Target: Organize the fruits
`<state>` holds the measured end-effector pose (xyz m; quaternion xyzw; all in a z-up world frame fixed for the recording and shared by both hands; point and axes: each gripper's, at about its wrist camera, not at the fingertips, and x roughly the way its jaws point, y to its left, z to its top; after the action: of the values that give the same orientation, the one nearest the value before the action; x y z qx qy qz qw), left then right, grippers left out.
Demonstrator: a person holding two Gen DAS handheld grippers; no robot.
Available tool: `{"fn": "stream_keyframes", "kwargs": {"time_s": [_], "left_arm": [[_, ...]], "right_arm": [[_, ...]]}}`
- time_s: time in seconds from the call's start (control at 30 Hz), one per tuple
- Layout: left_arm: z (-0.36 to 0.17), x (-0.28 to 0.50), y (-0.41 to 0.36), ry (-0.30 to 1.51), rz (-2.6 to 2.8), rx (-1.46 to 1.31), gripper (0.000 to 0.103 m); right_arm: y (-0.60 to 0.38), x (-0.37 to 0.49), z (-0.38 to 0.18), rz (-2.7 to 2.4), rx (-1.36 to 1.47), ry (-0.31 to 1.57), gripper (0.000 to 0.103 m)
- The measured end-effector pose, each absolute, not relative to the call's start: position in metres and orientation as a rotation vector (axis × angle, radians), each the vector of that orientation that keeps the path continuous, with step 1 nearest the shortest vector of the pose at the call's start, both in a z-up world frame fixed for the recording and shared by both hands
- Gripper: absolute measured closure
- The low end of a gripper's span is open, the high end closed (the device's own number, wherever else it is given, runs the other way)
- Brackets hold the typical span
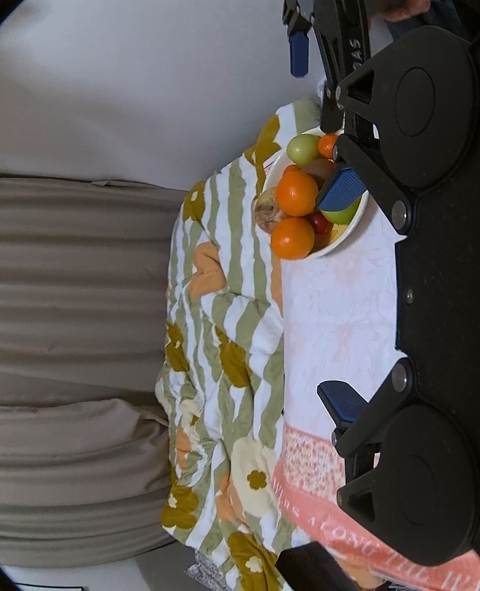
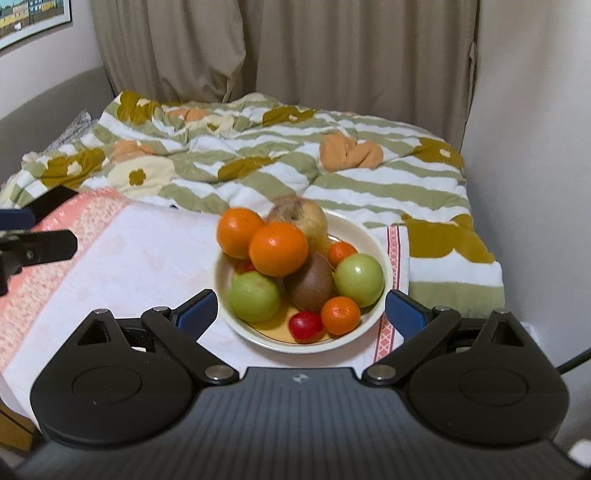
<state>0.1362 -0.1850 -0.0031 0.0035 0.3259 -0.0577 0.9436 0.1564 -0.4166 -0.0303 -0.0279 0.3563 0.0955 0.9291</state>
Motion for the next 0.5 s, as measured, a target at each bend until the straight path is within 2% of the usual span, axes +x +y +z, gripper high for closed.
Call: {"fn": "stream_keyframes", "kwargs": {"time_s": [0.27,0.5], "left_arm": [[0.016,0.107,-0.150,0.664,-0.139,-0.010,0.003],[0.018,0.088,-0.117,0.673,-0.127,0.000,0.002]], "right_arm": [[-0.388,0.114,0.011,0.119,-0.016,0.731,0.000],[-0.357,0.080,0.021,0.088,0.019,0.751,0.000]]}}
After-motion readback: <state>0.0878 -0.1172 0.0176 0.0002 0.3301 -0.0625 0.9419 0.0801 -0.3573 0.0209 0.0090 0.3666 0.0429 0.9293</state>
